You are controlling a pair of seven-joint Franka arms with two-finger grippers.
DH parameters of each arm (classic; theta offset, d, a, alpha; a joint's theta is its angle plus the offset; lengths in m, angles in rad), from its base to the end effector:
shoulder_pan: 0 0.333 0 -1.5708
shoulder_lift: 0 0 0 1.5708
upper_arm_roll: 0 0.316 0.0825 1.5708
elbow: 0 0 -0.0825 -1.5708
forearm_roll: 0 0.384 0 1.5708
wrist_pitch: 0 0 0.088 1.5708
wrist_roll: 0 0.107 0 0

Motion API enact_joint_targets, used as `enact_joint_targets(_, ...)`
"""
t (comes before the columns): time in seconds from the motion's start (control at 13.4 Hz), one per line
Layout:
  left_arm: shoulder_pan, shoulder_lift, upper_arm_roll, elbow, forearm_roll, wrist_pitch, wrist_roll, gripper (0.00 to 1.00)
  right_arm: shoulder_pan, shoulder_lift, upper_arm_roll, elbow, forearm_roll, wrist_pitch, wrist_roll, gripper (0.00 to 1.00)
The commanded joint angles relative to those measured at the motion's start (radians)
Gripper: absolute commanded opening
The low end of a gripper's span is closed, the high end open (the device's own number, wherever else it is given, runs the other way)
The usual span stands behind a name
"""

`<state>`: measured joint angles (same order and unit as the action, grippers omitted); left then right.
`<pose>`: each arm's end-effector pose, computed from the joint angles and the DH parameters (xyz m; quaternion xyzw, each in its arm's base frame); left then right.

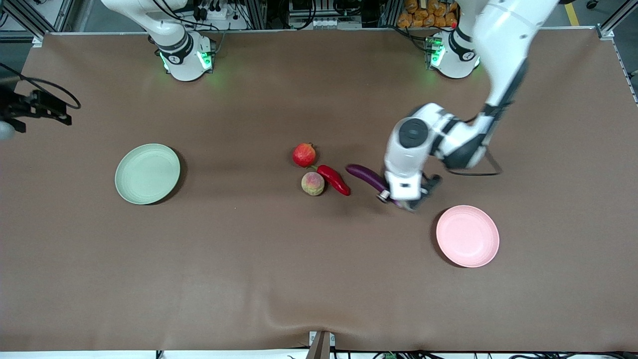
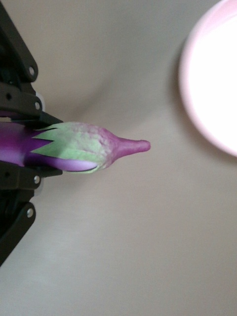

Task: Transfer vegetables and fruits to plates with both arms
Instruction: 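Carry the eggplant to the pink plate while the right gripper reaches the peach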

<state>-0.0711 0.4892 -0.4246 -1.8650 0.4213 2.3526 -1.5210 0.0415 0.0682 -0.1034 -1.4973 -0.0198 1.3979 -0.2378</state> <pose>0.5764 -0.2845 0.2784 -0.9222 -0.3813 -0.0635 0.0042 0.5551 -0.0347 0.6072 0.9927 0.0865 -0.0846 0.0008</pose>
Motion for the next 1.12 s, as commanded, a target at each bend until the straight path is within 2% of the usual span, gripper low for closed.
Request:
enact_joint_targets(0.0,0.117,0.006,-0.009,0.070,0.008,-0.052,0.164,0.00,-0.014,0.113,0.007,0.034,0.000,0.001,-0.009,1.00)
enact_joint_targets(0.22,0.258,0.083,-0.009,0.170,0.007,-0.053,0.432,0.00,0.033,0.142,0.010,0.008,0.015,0.107,0.026,1.00)
enact_joint_targets(0.3,0.299,0.127,-0.011,0.197,0.002,-0.053,0.521,0.00,0.053,0.160,0.011,0.006,0.020,0.137,0.097,1.00)
enact_joint_targets(0.52,0.327,0.222,-0.006,0.288,-0.044,-0.052,0.656,0.00,0.171,0.223,0.013,0.008,0.050,0.196,0.450,1.00)
enact_joint_targets(0.67,0.332,0.238,-0.002,0.294,-0.094,-0.052,0.676,0.00,0.253,0.271,0.011,0.009,0.102,0.257,0.666,1.00)
enact_joint_targets(0.9,0.362,0.252,-0.002,0.294,-0.096,-0.052,0.735,0.00,0.388,0.353,0.011,0.012,0.146,0.364,0.955,1.00)
enact_joint_targets(0.97,0.369,0.262,-0.002,0.294,-0.095,-0.049,0.745,0.15,0.440,0.386,0.011,0.012,0.147,0.421,1.053,1.00)
enact_joint_targets(1.05,0.370,0.264,-0.002,0.294,-0.093,-0.047,0.748,0.25,0.481,0.416,0.013,0.012,0.150,0.479,1.143,1.00)
